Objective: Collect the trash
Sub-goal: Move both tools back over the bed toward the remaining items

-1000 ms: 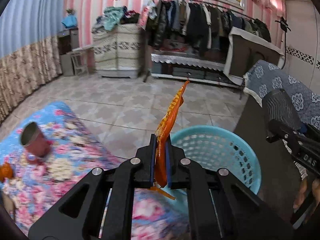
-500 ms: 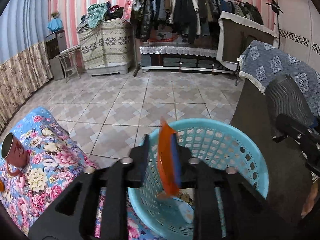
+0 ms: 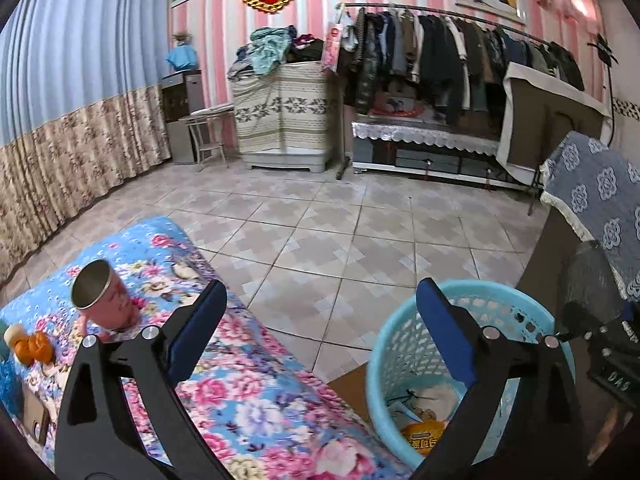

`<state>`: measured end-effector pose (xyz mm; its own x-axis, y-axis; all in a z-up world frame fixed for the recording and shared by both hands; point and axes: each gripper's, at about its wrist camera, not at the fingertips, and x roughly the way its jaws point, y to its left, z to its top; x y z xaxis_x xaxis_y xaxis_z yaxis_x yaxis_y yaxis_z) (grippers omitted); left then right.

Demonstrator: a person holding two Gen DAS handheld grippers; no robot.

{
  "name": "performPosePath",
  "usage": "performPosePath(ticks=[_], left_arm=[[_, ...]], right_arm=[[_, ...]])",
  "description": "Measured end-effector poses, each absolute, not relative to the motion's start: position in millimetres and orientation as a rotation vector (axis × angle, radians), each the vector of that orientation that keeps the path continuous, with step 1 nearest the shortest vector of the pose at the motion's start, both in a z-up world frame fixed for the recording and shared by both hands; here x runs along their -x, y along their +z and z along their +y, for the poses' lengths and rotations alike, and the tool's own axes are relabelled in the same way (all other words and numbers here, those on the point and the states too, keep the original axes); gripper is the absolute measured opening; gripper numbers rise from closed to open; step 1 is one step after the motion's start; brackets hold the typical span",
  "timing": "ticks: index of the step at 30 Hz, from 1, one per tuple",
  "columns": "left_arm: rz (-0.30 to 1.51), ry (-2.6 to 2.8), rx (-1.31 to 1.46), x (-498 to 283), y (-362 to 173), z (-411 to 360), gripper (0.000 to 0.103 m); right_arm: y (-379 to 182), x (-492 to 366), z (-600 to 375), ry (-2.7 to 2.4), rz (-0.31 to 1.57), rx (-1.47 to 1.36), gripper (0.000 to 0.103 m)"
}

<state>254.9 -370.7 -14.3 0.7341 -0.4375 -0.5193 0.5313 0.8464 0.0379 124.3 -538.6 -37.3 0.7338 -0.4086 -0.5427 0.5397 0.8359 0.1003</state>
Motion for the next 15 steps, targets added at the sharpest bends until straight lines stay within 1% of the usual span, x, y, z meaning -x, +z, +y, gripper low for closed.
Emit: performPosePath(ticks=[6,7,8,9,11,12,13,15], left_arm=[[0.514,-0.515,-0.18,-253.9,-9.5,-349.4,0.096],[0.509,-0.512,-0.181,-252.3,-8.5,-345.9,0.097],[0.501,-0.507,-0.185,-249.4,-8.0,-341.8,0.097],[0.494,-0.504,-0.188,-247.5,-6.9,-338.3,0.097],[0.487,-0.502,-0.191,-243.4,-4.6,-330.1,0.097],[0.484,-0.5,-0.19,-241.0,-4.1,-326.1,0.097],[0.481,-0.497,-0.187,-238.8,-2.7,-319.9,0.097],[0.477,-0.492,-0.182,-235.7,0.0,-309.8,0.097]], right_arm=[[-52.2,-151.0,-527.8,-0.511,0.569,-0.256,0.073],[-54.2,-153.5,-526.2,-0.514,0.57,-0.251,0.075],[-55.3,-155.0,-524.5,-0.512,0.569,-0.248,0.084],[-56.0,-155.3,-523.9,-0.51,0.568,-0.245,0.089],[-54.0,-155.8,-519.1,-0.518,0.559,-0.229,0.089],[-53.1,-156.4,-517.0,-0.523,0.56,-0.222,0.094],[-52.6,-156.8,-516.2,-0.526,0.562,-0.22,0.097],[-49.0,-155.9,-512.1,-0.525,0.557,-0.219,0.098]])
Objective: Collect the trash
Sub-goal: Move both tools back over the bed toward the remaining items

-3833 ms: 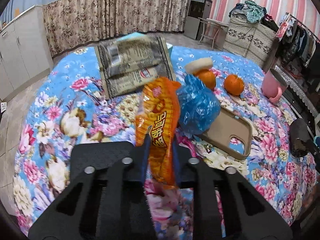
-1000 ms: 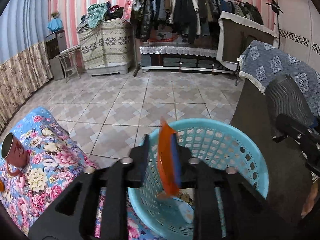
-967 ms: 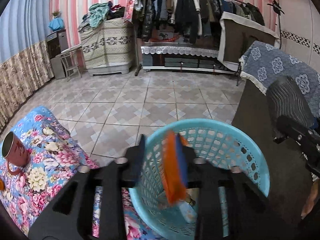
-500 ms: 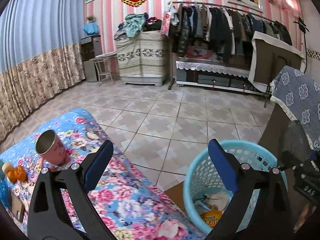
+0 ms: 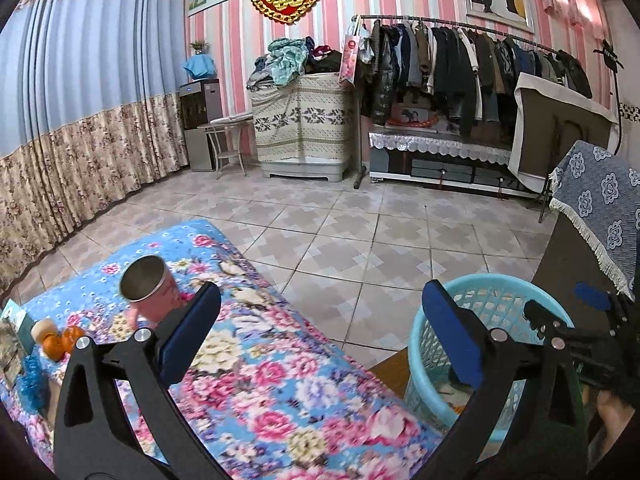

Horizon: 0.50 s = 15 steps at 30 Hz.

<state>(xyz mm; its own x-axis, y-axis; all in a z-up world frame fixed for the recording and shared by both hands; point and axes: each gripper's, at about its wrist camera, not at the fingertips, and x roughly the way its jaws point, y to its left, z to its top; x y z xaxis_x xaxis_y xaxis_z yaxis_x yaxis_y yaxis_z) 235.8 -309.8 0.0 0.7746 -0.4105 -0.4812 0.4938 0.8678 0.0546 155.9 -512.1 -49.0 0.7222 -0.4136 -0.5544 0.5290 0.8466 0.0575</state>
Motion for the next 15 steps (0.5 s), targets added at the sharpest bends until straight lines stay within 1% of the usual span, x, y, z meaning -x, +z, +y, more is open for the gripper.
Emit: performPosePath(ticks=[6,15], left_arm=[[0.449,-0.45,-0.17,-222.3,8.4,-262.1,0.098],[0.449,-0.309,-0.14,-211.3,11.1,-161.8,0.098]], right_arm=[[-36.6,-153.1,-493.3,-0.507,0.546,-0.199,0.098],[-19.3,-160.7,-435.2,-0.41,0.508,-0.183,0.098]])
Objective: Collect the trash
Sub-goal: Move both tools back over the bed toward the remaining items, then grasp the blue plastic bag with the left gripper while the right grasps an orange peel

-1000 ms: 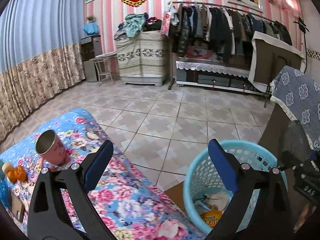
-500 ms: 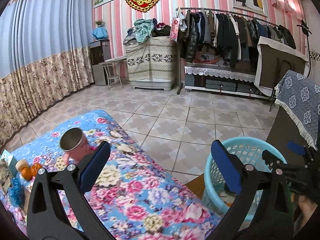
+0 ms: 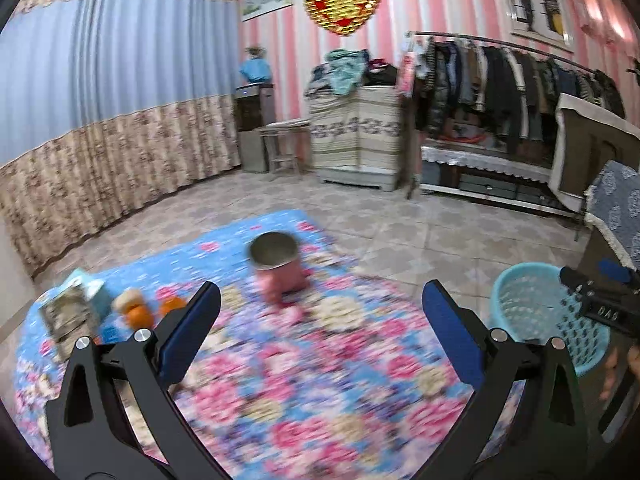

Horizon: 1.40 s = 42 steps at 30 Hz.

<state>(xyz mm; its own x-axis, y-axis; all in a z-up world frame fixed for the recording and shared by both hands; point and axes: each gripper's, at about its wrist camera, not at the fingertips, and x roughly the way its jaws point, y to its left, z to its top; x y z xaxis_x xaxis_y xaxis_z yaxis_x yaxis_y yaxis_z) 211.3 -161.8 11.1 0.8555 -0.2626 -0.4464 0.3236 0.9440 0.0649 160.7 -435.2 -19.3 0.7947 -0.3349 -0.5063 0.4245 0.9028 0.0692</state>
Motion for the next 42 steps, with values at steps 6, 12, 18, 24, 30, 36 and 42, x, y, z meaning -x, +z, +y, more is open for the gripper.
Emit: performPosePath(ticks=[6,12,18,24,30,36,42], left_arm=[[0.514,-0.181,-0.091,-204.5,-8.3,-80.6,0.098],[0.588,-0.039,-0.013,-206.1,-33.8,6.8,0.098],[0.629,0.076,-0.001,-208.1,-54.6,68.7,0.098],[0.671,0.118,0.057,-226.3,-71.4,101.2,0.098],[0.66,0.124,0.02,-257.8,-73.8,90.2,0.097],[0.721,0.09,0.061,-303.8,-85.0,80.0,0.088],[0.81,0.008,0.031,-337.7,-100.8,71.8,0.034]], right_arm=[[-21.4,-175.2,-384.4,-0.303,0.496,-0.173,0.098],[-42.8,-196.8,-331.5,-0.217,0.521,-0.143,0.099],[-59.9,-224.0,-275.8,-0.093,0.565,-0.103,0.098],[-78.2,-243.9,-238.3,-0.036,0.616,-0.08,0.098],[-90.3,-255.6,-236.5,-0.044,0.649,-0.087,0.098],[-82.9,-278.2,-219.9,-0.025,0.631,-0.049,0.098],[-78.5,-311.4,-186.7,0.047,0.636,-0.018,0.098]])
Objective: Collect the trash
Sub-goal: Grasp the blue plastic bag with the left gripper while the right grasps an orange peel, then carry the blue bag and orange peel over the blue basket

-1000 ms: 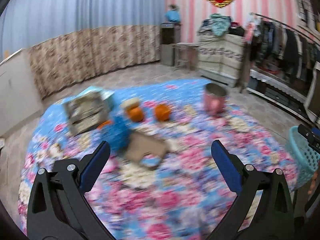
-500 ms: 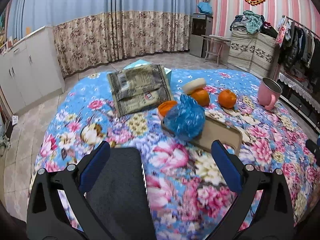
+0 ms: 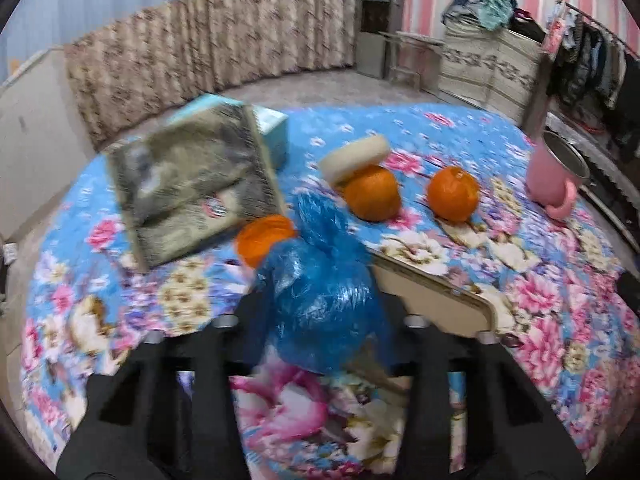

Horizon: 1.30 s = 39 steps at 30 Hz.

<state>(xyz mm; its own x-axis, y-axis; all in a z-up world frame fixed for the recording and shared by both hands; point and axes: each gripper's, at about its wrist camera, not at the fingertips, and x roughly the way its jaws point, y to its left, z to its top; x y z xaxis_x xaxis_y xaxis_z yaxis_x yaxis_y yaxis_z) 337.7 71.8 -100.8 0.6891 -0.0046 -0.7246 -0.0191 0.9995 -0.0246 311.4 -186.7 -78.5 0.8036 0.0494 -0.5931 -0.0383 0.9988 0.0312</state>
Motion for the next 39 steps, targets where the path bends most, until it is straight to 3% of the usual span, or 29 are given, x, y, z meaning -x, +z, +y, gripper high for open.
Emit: performPosePath(ticks=[4,19,22,23,26,39], left_arm=[[0.758,-0.021,0.013,-326.2,-82.9,78.1,0.026],[0.682,0.136,0.056,-308.8,-53.4,182.8,0.026],[0.685,0.142,0.075,-308.4,-52.8,187.4,0.026],[0.687,0.142,0.078,-307.5,-52.3,185.5,0.026],[0.685,0.136,0.064,-305.6,-48.7,175.1,0.026],[0.65,0.012,0.006,-279.0,-24.7,84.5,0.026]], right_arm=[[-78.8,-335.6,-155.3,0.102,0.647,0.023,0.098],[-112.8,-435.1,-69.8,0.206,0.804,0.042,0.096],[-115.6,-442.3,-58.3,0.237,0.814,0.072,0.069],[-115.4,-444.6,-57.8,0.248,0.821,0.077,0.054],[-114.4,-442.1,-56.3,0.294,0.826,0.063,0.041],[-51.2,-337.3,-156.9,0.251,0.712,-0.044,0.039]])
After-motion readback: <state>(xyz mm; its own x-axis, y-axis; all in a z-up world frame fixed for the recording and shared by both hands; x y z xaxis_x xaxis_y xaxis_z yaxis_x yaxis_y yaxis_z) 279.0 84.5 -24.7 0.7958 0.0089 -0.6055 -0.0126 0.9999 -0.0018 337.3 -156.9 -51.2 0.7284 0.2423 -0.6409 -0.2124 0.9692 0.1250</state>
